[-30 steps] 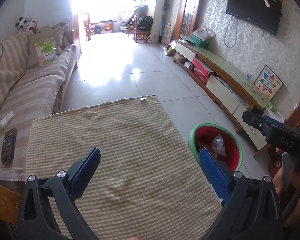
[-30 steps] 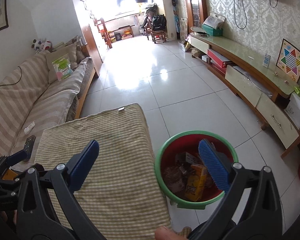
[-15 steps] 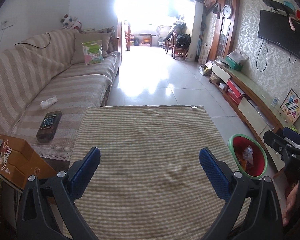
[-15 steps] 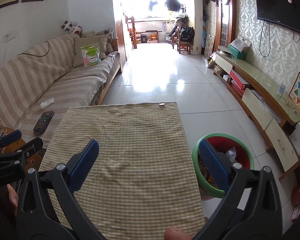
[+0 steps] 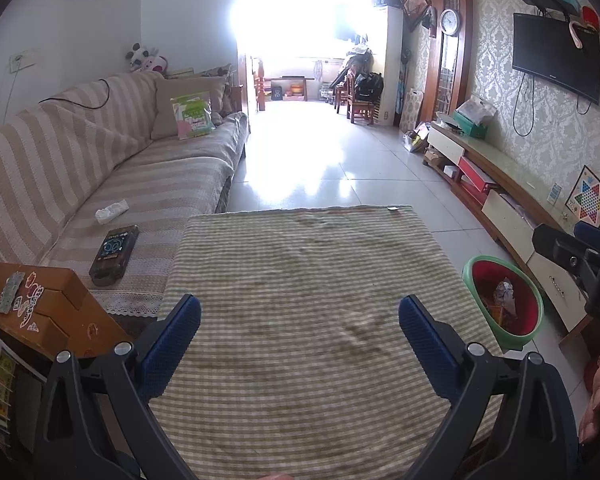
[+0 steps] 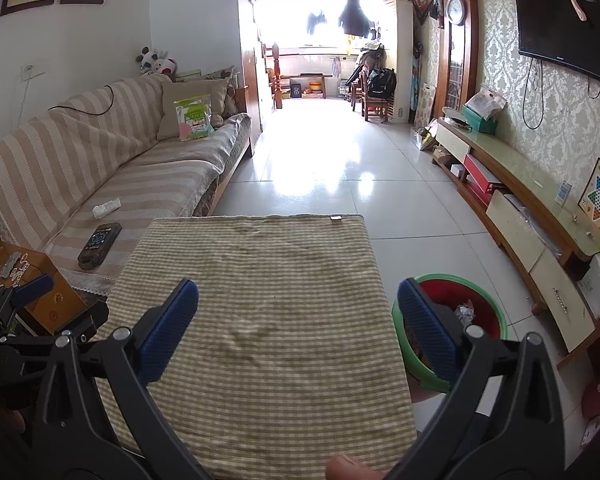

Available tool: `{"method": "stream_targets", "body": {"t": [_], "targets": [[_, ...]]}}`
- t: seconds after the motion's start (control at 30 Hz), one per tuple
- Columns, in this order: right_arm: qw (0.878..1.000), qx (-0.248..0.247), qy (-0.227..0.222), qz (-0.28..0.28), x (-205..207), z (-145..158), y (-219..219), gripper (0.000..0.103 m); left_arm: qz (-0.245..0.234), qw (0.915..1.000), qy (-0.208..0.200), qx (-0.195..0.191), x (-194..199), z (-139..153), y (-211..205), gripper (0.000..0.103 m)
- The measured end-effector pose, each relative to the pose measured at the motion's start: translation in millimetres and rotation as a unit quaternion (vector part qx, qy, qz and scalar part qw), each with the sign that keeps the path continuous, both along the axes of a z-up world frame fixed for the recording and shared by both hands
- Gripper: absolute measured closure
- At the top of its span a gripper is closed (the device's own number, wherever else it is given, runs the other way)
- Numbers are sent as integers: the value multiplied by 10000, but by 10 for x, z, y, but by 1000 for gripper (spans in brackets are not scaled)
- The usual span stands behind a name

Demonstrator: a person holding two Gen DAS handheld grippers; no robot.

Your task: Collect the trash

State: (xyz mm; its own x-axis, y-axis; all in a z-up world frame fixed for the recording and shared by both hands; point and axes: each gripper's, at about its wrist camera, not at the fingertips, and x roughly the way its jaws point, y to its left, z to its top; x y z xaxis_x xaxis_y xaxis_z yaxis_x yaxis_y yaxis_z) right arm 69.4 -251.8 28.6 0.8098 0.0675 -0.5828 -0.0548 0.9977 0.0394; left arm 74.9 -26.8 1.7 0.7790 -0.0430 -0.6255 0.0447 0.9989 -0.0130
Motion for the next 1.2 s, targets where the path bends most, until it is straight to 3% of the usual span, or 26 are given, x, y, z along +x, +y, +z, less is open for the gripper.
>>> {"method": "stream_targets", "body": {"t": [1.2], "targets": [[9999,6,103,27,7,-48,27,5,248,9995,-164,-91,-54,85,117,8]]}}
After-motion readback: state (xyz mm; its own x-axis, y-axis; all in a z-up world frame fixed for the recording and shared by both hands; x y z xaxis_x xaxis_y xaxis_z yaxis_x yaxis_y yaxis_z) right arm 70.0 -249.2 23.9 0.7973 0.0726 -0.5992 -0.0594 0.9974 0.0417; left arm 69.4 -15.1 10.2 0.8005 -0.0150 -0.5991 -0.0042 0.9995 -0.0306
